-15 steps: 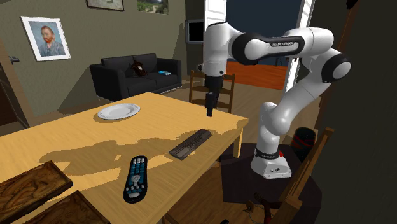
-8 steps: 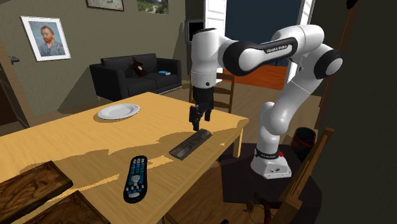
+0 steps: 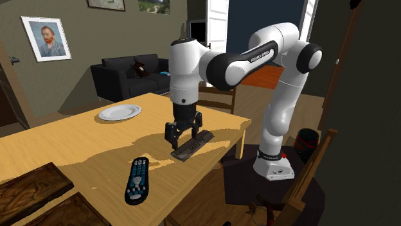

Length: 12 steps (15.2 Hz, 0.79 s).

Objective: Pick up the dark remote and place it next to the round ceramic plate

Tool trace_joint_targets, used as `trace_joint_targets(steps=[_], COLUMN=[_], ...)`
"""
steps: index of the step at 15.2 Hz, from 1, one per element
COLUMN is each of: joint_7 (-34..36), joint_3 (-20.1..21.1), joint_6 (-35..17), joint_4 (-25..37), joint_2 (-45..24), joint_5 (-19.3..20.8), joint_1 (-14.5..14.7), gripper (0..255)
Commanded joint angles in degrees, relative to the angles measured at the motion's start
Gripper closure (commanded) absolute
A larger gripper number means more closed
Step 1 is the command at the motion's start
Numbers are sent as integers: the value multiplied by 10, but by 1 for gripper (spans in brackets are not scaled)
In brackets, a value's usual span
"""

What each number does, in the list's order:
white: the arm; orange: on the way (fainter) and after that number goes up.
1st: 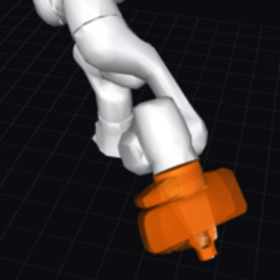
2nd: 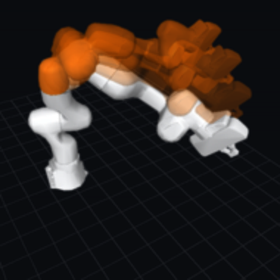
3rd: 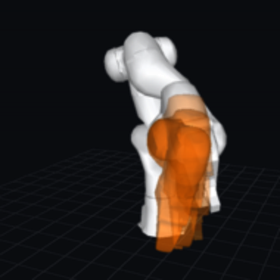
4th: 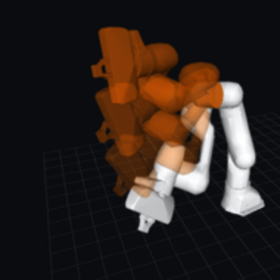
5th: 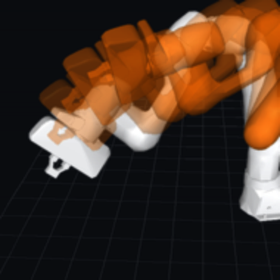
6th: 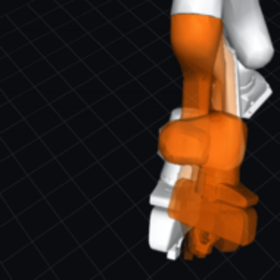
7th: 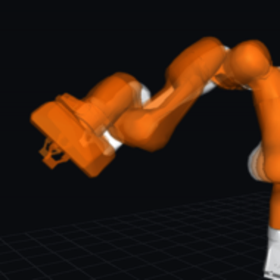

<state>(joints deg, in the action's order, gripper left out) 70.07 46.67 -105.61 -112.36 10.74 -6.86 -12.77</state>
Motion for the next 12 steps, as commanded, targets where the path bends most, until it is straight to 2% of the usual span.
trace_joint_targets(steps=[1, 3, 5, 8, 12], joint_7=[79, 158, 231, 317, 395], joint_3=[34, 55, 58, 32, -14], joint_6=[-6, -5, 4, 28, 70], joint_4=[42, 89, 141, 229, 370], joint_2=[-65, -139, -212, -308, -421], joint_5=[46, 106, 166, 237, 299], joint_1=[-10, -3, 23, 84, 170], gripper=[0, 0, 0, 0, 0])
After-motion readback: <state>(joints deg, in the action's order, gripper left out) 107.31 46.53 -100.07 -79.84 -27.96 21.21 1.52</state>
